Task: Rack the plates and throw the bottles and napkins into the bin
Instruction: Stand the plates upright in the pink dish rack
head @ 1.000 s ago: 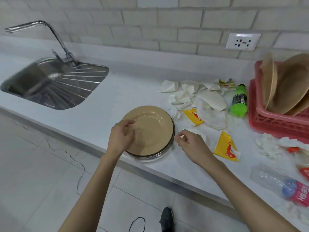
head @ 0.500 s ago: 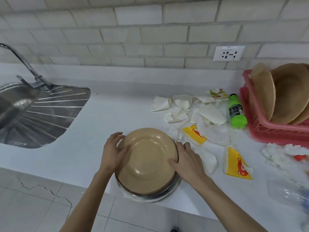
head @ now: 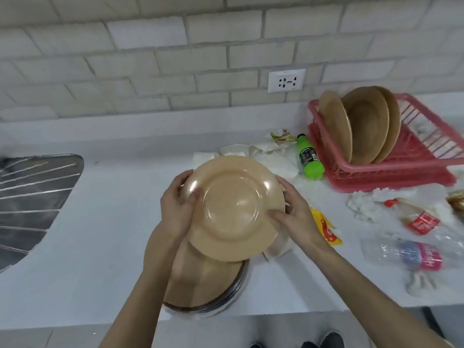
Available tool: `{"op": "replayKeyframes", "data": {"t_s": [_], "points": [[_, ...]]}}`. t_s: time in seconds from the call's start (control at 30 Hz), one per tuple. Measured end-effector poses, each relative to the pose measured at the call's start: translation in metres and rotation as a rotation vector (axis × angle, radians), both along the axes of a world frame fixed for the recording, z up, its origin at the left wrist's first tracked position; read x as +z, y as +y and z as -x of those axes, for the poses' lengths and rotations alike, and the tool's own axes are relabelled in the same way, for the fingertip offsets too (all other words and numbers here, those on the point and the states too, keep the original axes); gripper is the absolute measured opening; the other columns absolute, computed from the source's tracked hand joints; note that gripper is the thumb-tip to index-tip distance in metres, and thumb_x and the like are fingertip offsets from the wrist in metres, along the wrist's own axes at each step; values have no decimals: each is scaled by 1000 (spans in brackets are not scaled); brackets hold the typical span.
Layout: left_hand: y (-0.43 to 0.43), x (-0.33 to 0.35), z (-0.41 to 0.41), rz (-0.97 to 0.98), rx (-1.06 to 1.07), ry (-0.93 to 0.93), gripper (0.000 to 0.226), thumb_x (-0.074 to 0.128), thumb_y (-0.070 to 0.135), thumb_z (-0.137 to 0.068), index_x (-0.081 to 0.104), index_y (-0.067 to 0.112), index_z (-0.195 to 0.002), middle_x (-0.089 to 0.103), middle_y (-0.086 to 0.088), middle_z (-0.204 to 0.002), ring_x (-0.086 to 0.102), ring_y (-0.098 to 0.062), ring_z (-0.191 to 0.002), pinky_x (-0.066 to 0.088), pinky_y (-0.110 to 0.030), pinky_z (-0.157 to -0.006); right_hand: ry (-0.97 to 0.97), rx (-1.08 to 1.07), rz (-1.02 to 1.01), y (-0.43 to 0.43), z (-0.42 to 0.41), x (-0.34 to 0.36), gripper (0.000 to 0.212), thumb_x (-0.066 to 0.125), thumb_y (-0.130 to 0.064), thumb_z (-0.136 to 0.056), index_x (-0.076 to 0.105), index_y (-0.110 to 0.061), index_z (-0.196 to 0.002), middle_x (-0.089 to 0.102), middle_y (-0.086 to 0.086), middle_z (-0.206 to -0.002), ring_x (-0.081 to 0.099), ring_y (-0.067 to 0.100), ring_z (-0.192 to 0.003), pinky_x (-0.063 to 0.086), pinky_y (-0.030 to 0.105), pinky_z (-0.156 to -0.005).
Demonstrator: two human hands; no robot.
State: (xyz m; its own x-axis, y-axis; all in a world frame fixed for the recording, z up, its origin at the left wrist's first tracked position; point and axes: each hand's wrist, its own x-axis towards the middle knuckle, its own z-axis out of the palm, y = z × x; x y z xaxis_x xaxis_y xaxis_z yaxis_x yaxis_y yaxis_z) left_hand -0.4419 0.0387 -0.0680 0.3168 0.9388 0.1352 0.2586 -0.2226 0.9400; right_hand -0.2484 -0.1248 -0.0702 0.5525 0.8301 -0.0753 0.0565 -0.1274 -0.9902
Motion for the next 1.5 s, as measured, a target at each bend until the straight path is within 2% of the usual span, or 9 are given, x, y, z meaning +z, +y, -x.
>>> {"op": "replayKeyframes", "data": {"t_s": [0.1, 0.2, 0.37, 0.67, 0.9, 1.0, 1.13, 1.33, 1.5], "points": [[-11, 6, -47, 12, -30, -64, 40, 69, 10, -87, 63, 24, -124, 65, 22, -111, 56, 19, -96, 40, 1, -79, 34, -135, -75, -18, -18, 16, 87, 63, 15, -78, 36, -29, -149, 53, -11, -140, 54, 4, -123, 48, 21, -97], [-27, 12, -89, 51, -71, -141, 41, 68, 8, -86, 63, 22, -125, 66, 16, -115, 58, 17, -95, 42, 0, -76, 34, -236, -130, -40, -39, 35, 79, 64, 5, -75, 42, -26, -144, 60, -8, -130, 58, 3, -114, 51, 20, -90], [-58, 10, -144, 101, -156, -203, 44, 66, 5, -87, 60, 24, -126, 64, 17, -116, 59, 14, -96, 45, -7, -79, -71, -285, -149, -77, -75, 57, 81, 61, 0, -69, 42, -27, -143, 56, -9, -134, 52, 7, -122, 45, 32, -102], [-137, -6, -225, 212, -442, -177, 54, 72, 17, -89, 51, 33, -136, 66, 9, -110, 69, -17, -86, 58, -28, -72, -264, -343, -60, -138, -177, 122, 73, 59, -8, -67, 57, -30, -137, 60, -18, -133, 54, 3, -125, 44, 41, -108], [-198, -14, -282, 276, -568, -166, 60, 75, 21, -85, 51, 35, -139, 67, 9, -107, 66, -12, -78, 54, -27, -67, -452, -230, 147, -180, -249, 166, 75, 57, -14, -65, 56, -45, -133, 61, -20, -131, 56, 3, -122, 45, 39, -106], [-218, -13, -310, 232, -572, -132, 63, 73, 31, -81, 51, 33, -141, 67, 13, -109, 67, -12, -79, 56, -29, -70, -470, -199, 190, -188, -283, 177, 71, 58, -9, -70, 58, -45, -131, 63, -19, -128, 57, 3, -118, 46, 37, -105], [-234, -8, -351, 99, -535, -62, 47, 69, 16, -90, 57, 42, -128, 68, 20, -105, 66, -8, -76, 54, -24, -67, -503, -217, 225, -187, -337, 185, 70, 57, -2, -71, 60, -45, -127, 69, -17, -115, 62, 8, -110, 50, 38, -99], [-242, -11, -391, -248, -464, 246, 50, 61, 26, -89, 52, 33, -139, 52, 22, -128, 61, 1, -85, 49, -18, -64, -657, -175, 240, -154, -388, 190, 69, 51, 0, -78, 50, -33, -139, 60, -3, -130, 53, 19, -120, 42, 26, -93], [-241, -13, -401, -297, -388, 402, 57, 61, 26, -90, 43, 32, -145, 37, 24, -144, 59, 2, -83, 53, -27, -64, -783, -88, 261, -106, -400, 181, 72, 43, -10, -76, 38, -28, -145, 55, 14, -136, 52, 33, -124, 46, 40, -99]]}}
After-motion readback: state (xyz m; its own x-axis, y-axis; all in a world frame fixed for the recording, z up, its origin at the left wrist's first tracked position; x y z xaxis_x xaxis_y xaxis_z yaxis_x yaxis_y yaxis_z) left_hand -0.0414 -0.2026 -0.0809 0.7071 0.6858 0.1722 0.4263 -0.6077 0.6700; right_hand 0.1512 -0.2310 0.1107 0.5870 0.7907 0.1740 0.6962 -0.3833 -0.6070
